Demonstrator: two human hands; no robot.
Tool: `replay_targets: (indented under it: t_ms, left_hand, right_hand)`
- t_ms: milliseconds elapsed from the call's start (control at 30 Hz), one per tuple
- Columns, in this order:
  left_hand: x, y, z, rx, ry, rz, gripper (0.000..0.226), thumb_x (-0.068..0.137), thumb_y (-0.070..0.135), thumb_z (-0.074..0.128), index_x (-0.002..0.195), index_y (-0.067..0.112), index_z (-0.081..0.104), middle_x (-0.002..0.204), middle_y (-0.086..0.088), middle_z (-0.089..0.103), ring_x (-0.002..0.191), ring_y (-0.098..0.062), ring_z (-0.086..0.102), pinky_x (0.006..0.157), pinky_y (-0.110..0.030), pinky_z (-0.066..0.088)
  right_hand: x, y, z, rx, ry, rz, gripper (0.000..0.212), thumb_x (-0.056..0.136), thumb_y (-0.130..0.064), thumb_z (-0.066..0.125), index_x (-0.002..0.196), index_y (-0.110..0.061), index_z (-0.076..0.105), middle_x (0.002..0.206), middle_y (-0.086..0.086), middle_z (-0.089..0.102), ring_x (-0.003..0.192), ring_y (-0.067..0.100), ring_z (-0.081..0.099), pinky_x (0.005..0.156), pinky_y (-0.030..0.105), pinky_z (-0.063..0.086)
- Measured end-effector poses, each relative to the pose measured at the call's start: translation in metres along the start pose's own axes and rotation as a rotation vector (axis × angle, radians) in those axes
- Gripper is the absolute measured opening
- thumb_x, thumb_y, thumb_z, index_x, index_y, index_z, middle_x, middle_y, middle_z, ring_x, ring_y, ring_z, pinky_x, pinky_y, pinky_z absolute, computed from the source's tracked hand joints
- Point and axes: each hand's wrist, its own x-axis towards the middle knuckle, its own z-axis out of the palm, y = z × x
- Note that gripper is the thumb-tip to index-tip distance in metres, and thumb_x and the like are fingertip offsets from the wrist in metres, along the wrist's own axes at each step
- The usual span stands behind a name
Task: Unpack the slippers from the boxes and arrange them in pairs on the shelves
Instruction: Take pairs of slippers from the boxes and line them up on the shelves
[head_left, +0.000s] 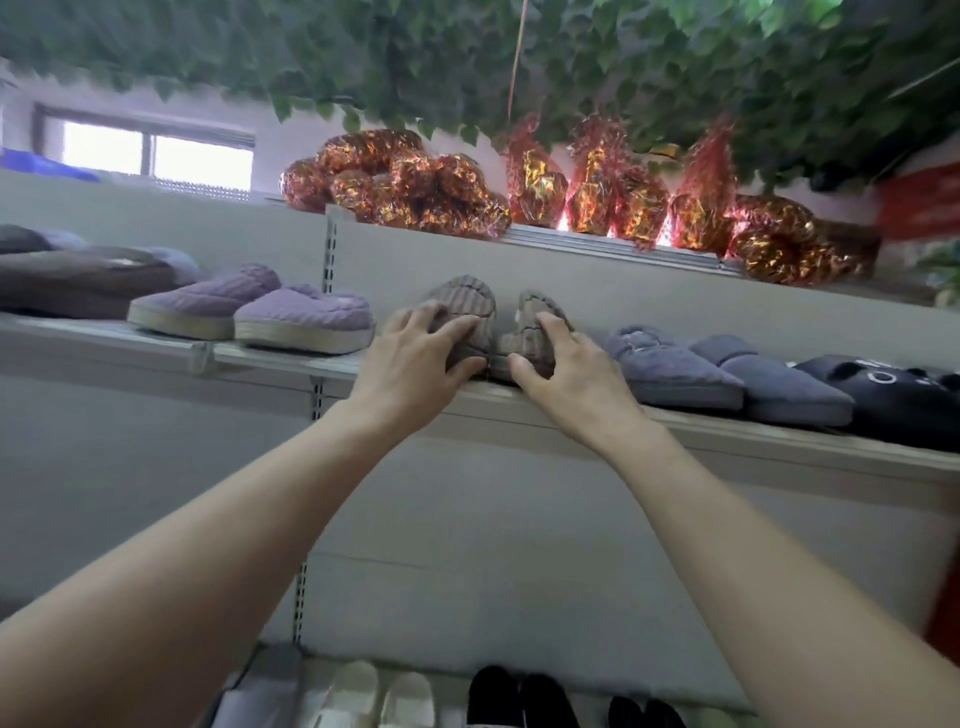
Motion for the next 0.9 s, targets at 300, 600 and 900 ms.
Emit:
replay_targets:
  t_ms: [300,600,900]
  left_hand:
    - [-0.007,-0.005,0.006,0.005,-0.02,-0.029,0.062,0.086,0.062,0.029,0.138,0.032,0.046,0.146,-0.011,0.041,0.133,-0.034,0.034,0.105,-0.048,0.037]
    - [-0.046,-0.073,-0.055,0.131,0.187,0.052,0.041,0.09,0.025,0.059,0.131,0.02,0.054,0.136,-0.012,0.05,0.133,-0.036,0.038,0.11,-0.051,0.031]
    - [-0.044,-0.22,-0.082,0.129,-0.008,-0.232,0.047,0.091,0.04,0.052,0.137,0.031,0.047,0.143,-0.016,0.043,0.131,-0.039,0.034,0.11,-0.049,0.03]
  right_hand:
    - [0.0,0.007,-0.003,0.06,-0.056,-0.059,0.059,0.092,-0.05,0.05,0.146,-0.033,0.033,0.144,0.006,0.047,0.127,0.028,0.047,0.105,0.037,0.036]
    - [-0.014,-0.062,-0.009,-0.004,0.358,-0.258,0.041,0.095,-0.025,0.05,0.136,-0.02,0.047,0.119,0.012,0.059,0.106,0.031,0.056,0.085,0.036,0.042]
    - [0.007,-0.185,0.077,0.044,0.048,-0.339,0.049,0.096,-0.045,0.048,0.141,-0.029,0.039,0.129,0.012,0.055,0.118,0.031,0.052,0.098,0.039,0.04]
